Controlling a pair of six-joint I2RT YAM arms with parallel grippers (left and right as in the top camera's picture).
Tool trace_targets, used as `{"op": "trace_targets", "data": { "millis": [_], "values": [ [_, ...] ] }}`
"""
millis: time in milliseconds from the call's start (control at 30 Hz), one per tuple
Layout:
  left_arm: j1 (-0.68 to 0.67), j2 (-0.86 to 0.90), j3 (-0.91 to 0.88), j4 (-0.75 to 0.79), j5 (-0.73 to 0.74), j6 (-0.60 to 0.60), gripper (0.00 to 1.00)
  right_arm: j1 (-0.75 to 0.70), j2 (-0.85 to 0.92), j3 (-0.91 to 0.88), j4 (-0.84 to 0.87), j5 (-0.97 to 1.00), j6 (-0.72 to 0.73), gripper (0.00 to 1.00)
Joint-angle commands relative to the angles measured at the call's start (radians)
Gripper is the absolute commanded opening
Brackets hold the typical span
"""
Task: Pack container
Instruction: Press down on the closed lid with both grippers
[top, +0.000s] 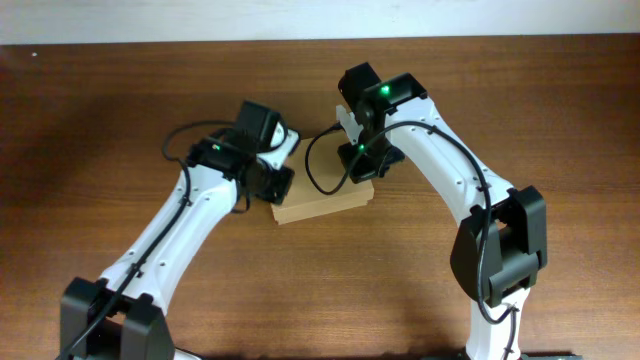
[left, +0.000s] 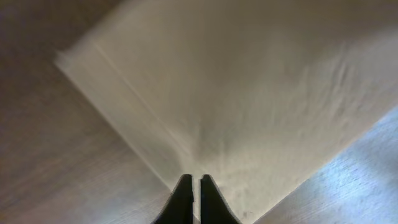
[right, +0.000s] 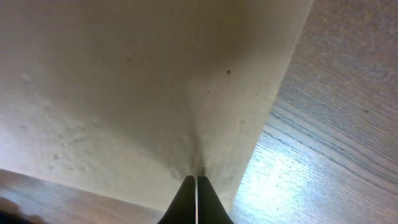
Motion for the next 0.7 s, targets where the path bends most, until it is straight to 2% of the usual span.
{"op": "trace_targets", "data": {
  "millis": [0,67,167,400,667],
  "values": [
    [0.032,-0.003,0.11,0.008,-0.049,-0.011,0.13,-0.015,0.01,0.092,-0.027,0.012,-0.015,0.04],
    [0.053,-0.003,0.159,0.009,-0.05,-0.011,0.22,-0.035,0.01,0.132,-0.054,0.012,-0.017,0.04],
    [0.096,-0.003,0.216,0.008,-0.105,-0.01,0.3,-0.079,0.01,0.15,-0.086,0.049,-0.016,0.04],
    [0.144,0.01,0.235,-0.039,-0.116,0.005,0.31,-0.132,0.01,0.103,-0.101,0.08,-0.016,0.04],
    [0.145,0.043,0.235,-0.046,-0.141,0.005,0.31,-0.124,0.01,-0.132,-0.013,0.027,-0.016,0.04]
  ]
}}
